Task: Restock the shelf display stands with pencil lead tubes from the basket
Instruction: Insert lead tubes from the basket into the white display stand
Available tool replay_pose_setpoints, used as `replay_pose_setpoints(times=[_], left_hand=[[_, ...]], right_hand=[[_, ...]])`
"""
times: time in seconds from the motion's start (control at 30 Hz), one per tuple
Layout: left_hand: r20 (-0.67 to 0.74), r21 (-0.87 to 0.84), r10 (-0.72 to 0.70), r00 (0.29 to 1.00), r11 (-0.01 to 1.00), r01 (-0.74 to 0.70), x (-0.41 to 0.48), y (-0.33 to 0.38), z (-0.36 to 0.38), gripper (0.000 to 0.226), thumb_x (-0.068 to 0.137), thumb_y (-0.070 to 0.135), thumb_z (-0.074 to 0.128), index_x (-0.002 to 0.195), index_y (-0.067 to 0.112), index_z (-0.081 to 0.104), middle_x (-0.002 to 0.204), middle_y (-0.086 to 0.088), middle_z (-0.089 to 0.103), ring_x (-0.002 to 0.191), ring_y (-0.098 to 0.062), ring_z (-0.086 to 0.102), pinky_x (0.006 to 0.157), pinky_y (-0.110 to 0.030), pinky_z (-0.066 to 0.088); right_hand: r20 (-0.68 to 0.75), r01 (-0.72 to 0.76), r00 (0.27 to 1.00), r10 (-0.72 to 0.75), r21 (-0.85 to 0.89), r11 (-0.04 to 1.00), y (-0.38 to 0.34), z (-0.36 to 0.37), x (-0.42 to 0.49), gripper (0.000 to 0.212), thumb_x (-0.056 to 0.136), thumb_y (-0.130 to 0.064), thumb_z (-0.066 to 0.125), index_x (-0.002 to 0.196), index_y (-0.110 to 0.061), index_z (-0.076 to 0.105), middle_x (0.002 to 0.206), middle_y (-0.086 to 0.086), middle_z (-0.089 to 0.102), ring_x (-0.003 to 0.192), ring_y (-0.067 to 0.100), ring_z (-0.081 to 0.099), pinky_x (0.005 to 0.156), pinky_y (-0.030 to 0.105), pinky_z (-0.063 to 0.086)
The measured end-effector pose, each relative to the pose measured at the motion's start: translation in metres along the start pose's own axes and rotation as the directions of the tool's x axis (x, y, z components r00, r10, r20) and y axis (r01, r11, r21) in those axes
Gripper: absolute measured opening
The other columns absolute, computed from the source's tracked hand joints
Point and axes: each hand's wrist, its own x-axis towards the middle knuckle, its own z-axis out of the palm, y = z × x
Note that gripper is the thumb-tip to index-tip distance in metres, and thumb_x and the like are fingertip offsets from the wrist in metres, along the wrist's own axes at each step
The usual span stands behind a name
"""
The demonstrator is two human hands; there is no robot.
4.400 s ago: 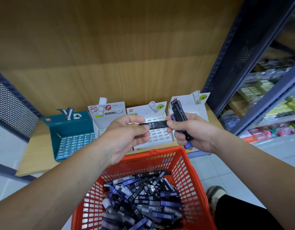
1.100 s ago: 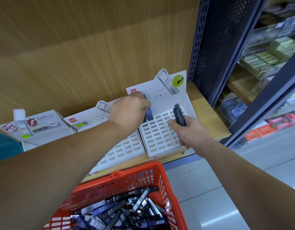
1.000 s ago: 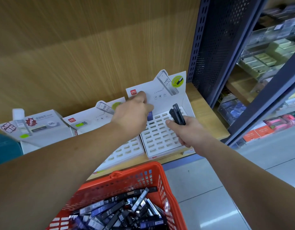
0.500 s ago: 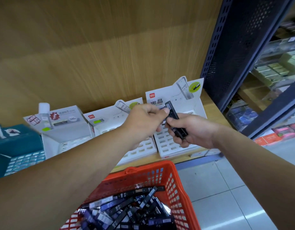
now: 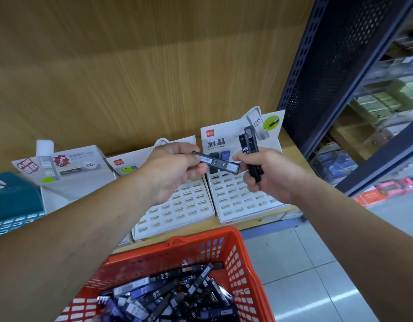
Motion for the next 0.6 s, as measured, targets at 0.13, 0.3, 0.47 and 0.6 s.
replay_pose_setpoints(times=[0.13,0.3,0.47,0.6], left_hand=[[-0.024,-0.072,-0.013,1.0,0.997,0.011,0.003,-0.002,0.001,0.021,0.097,-0.01,0.06,0.115,-0.003,0.063,0.105,-0.022,0.074,0.085,-0.024,0.077,0.079,-0.029,0.063],[0.004,-0.033,-0.031,0.999,0.999,0.032,0.001,-0.012,0.006,0.018,0.098,-0.005,0.062,0.112,0.004,0.068,0.091,-0.02,0.076,0.074,-0.023,0.075,0.065,-0.026,0.061],[0.053,0.071,-0.065,0.996,0.996,0.061,0.001,-0.014,0.005,0.017,0.104,0.021,0.06,0.106,0.007,0.068,0.07,-0.007,0.068,0.053,-0.013,0.061,0.048,-0.021,0.051],[0.095,0.198,-0.077,0.993,0.978,0.057,0.0,-0.015,0.005,0.023,0.108,0.029,0.053,0.102,0.009,0.063,0.067,-0.009,0.068,0.049,-0.015,0.057,0.042,-0.023,0.042]], right_hand=[[0.008,0.035,0.999,-0.035,-0.05,0.998,0.001,0.004,0.001,0.013,0.096,-0.017,0.072,0.101,-0.006,0.068,0.086,0.011,0.065,0.052,0.015,0.034,0.049,0.029,0.023],[-0.109,0.116,0.988,-0.113,0.027,0.993,0.0,0.005,0.003,0.009,0.094,-0.013,0.073,0.1,-0.01,0.067,0.084,0.011,0.066,0.047,0.015,0.029,0.049,0.03,0.017],[-0.081,0.148,0.986,-0.146,0.028,0.989,-0.006,0.004,0.0,0.022,0.097,-0.027,0.072,0.092,-0.008,0.062,0.082,0.009,0.066,0.045,0.014,0.027,0.048,0.029,0.018],[-0.06,0.169,0.984,-0.17,-0.03,0.985,-0.008,0.005,-0.003,0.021,0.099,-0.021,0.07,0.086,-0.005,0.064,0.061,0.002,0.058,0.043,0.014,0.025,0.047,0.028,0.018]])
